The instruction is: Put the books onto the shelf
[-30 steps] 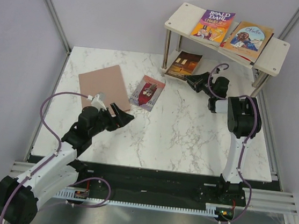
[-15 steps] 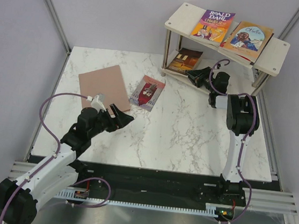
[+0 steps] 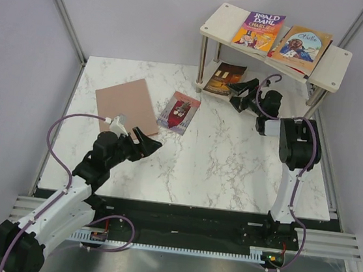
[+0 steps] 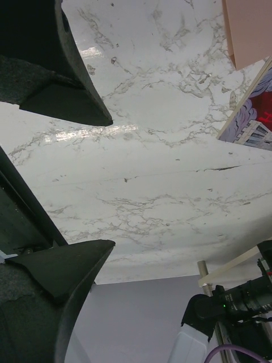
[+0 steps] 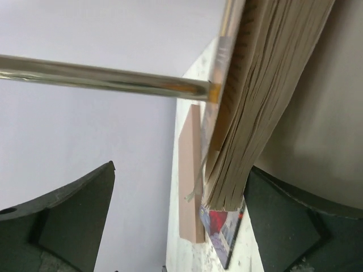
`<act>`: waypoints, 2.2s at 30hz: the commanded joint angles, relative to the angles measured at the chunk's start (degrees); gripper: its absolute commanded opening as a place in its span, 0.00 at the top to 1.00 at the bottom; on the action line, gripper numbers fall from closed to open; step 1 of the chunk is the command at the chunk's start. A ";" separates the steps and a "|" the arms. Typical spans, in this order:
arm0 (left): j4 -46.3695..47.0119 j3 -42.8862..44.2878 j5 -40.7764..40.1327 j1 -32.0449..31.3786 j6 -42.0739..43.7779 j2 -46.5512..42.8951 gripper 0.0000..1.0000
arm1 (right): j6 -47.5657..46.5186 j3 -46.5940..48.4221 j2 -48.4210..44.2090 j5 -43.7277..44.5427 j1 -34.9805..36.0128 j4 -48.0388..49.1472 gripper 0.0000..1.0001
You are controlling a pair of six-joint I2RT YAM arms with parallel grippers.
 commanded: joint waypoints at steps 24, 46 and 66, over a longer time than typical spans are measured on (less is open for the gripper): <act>2.01 -2.56 0.84 -0.13 1.27 -1.53 0.13 | -21.11 -17.99 -26.92 9.81 1.34 -29.23 0.02; 2.63 -2.82 0.76 -0.13 1.36 -1.61 0.13 | -42.05 6.96 -12.09 35.47 17.17 -54.56 1.00; 0.52 -1.94 -0.39 -0.13 3.12 -1.88 0.13 | -43.28 22.16 -2.07 40.31 16.91 -60.27 1.00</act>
